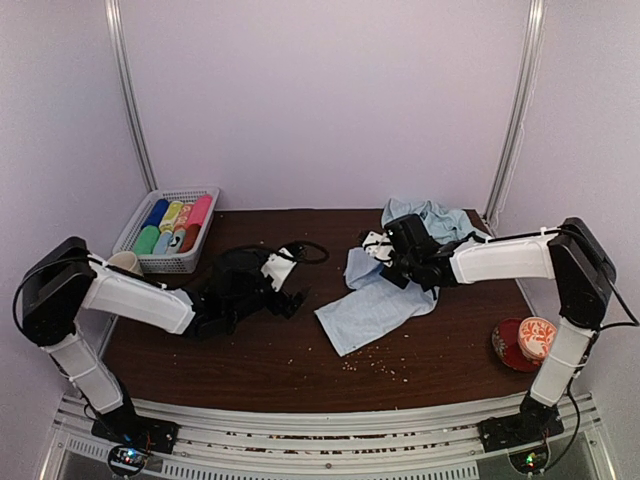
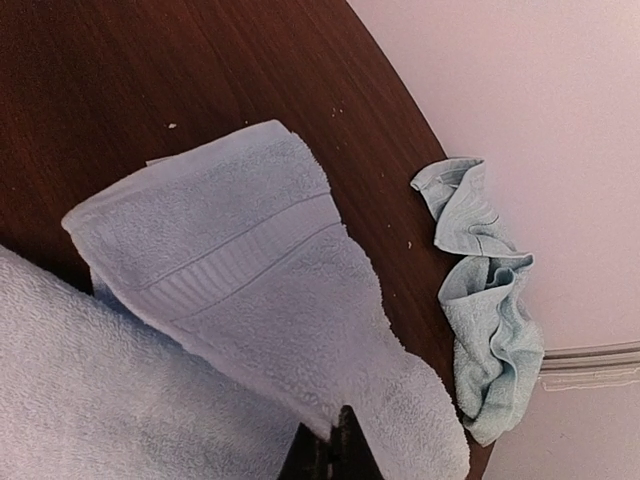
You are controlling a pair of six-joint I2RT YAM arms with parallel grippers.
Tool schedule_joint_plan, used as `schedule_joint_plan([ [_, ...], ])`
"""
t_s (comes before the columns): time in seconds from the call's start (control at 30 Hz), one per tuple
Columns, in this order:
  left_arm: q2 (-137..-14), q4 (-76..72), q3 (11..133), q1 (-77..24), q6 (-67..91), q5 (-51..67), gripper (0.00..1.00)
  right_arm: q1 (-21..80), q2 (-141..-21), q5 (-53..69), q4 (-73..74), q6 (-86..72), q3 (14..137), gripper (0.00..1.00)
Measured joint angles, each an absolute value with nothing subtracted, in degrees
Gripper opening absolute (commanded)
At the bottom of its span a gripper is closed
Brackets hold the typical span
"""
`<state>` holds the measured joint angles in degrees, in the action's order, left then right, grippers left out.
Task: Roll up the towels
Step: Pick up the towel from the center of the board.
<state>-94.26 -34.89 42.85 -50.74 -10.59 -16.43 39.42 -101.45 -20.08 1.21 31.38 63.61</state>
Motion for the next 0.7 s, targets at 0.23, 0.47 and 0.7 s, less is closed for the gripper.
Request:
schedule_joint_plan([
  [0.23,-108.1,-37.9,54.4,-51.6,-16.4,-12.5,0.97,38.8,-101.4,-18.3,3.5,29.7,63.7,0.00],
  [0.47,-115.2,-42.0,60.9,-51.7,-17.5,-9.5,0.91,36.3,-100.9,-13.8,6.3,26.9,65.4,0.00],
  [0.7,-120.9,-43.5,66.0,-51.9,-17.7,-6.6,0.91,33.0,-99.9,-8.2,8.8,23.5,67.7,0.00],
])
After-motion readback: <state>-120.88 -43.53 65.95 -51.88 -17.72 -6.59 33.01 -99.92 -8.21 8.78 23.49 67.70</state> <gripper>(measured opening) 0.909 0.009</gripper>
